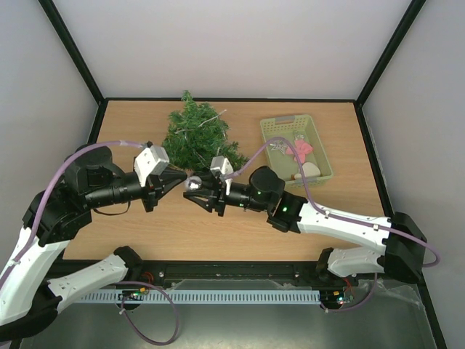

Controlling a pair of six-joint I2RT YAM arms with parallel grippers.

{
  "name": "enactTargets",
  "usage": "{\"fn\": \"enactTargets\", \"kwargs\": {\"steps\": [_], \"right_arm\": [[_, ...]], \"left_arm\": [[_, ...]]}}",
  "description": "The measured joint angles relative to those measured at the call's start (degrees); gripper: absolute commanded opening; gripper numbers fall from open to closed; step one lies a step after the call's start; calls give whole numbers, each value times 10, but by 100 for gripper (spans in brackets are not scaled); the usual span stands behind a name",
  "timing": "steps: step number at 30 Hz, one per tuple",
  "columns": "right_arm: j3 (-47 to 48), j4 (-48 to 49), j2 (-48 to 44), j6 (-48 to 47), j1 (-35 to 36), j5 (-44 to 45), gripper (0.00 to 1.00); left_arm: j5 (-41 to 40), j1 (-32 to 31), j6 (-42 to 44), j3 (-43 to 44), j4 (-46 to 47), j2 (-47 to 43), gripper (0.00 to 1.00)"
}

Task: Decorate the small christmas tree
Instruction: Hang the decoration item on the Christmas tree.

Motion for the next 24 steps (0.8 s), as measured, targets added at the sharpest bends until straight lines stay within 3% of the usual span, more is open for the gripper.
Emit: {"fn": "enactTargets", "kwargs": {"steps": [2, 4, 6, 9, 12, 20, 24], "right_arm": [[-10, 3, -4, 5, 0, 0, 33], [-20, 7, -8, 16, 0, 1, 33], [-29, 8, -10, 26, 0, 2, 33], [-45, 7, -18, 40, 0, 10, 33], [-64, -6, -37, 50, 0, 25, 33], [-96, -63, -121, 62, 0, 65, 34], [-103, -92, -159, 63, 0, 77, 34]], "left_arm": [[-5, 0, -4, 0, 0, 0, 27], [-12, 0, -5, 0, 1, 0, 36], [-23, 0, -12, -1, 4, -1, 50], [-47, 0, -20, -2, 10, -2, 61], [-81, 0, -30, -8, 21, -3, 63], [-203, 4, -64, -27, 58, 15, 57], [-219, 55, -96, -42, 80, 36, 50]]}}
